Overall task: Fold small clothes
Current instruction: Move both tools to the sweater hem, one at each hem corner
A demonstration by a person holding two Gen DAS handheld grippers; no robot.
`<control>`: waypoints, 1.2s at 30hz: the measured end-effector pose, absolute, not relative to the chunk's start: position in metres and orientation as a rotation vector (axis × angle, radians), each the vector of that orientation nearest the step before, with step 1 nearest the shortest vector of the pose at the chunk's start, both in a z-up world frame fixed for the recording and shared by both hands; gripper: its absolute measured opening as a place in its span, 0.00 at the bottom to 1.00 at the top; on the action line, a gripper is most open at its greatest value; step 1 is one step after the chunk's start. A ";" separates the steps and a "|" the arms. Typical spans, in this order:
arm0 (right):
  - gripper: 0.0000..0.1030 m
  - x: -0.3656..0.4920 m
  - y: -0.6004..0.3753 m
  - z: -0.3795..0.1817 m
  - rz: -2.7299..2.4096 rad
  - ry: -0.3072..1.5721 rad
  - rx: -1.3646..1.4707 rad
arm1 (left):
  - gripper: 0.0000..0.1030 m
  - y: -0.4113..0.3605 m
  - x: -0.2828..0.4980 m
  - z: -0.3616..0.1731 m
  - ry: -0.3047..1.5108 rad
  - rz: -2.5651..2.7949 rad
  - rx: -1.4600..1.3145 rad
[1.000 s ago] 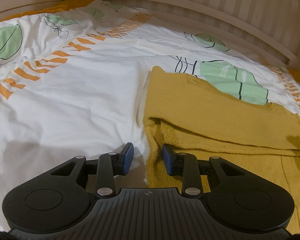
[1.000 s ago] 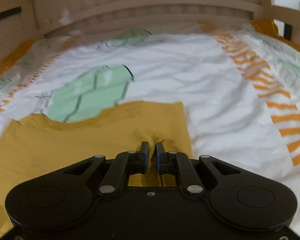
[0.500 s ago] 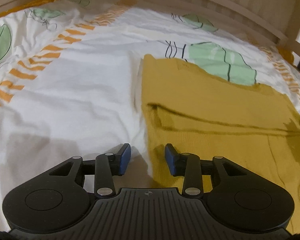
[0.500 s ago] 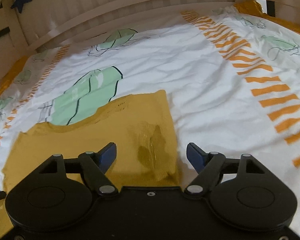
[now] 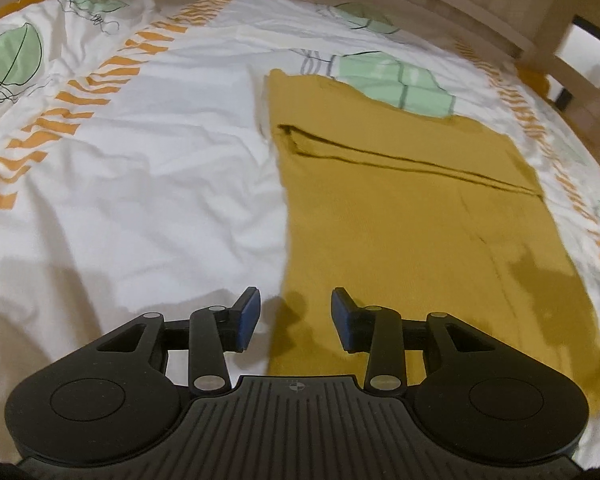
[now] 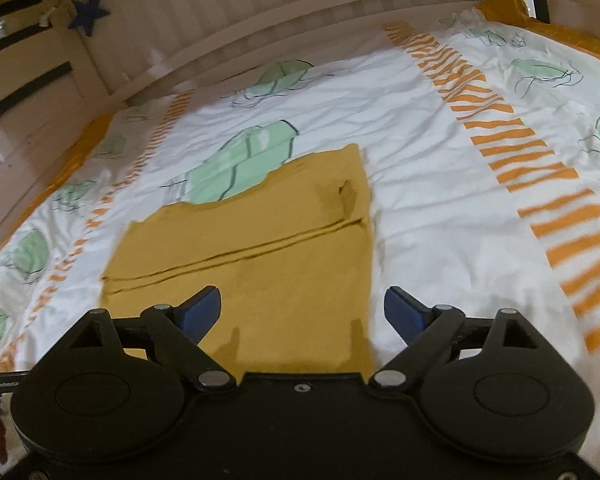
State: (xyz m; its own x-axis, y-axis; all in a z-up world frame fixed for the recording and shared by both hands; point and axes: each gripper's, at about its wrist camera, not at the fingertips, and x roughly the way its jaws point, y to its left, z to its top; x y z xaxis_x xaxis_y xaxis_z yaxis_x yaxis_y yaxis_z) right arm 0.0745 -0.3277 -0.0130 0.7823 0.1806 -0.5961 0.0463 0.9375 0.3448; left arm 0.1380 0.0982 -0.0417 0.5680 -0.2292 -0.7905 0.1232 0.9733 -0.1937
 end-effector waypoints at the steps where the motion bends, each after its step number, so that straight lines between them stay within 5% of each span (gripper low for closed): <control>1: 0.92 0.065 -0.325 -0.011 0.078 0.670 0.353 | 0.37 0.098 0.130 -0.039 0.941 -0.215 -0.124; 13: 0.99 -0.003 -0.313 -0.018 0.056 0.678 0.350 | 0.38 0.091 0.064 -0.031 0.881 -0.229 -0.111; 22: 1.00 -0.017 -0.304 -0.029 0.025 0.692 0.307 | 0.58 0.093 0.047 -0.036 0.831 -0.198 -0.113; 36: 1.00 -0.007 -0.308 -0.051 0.030 0.815 0.345 | 0.58 0.098 0.042 -0.064 0.908 -0.190 -0.108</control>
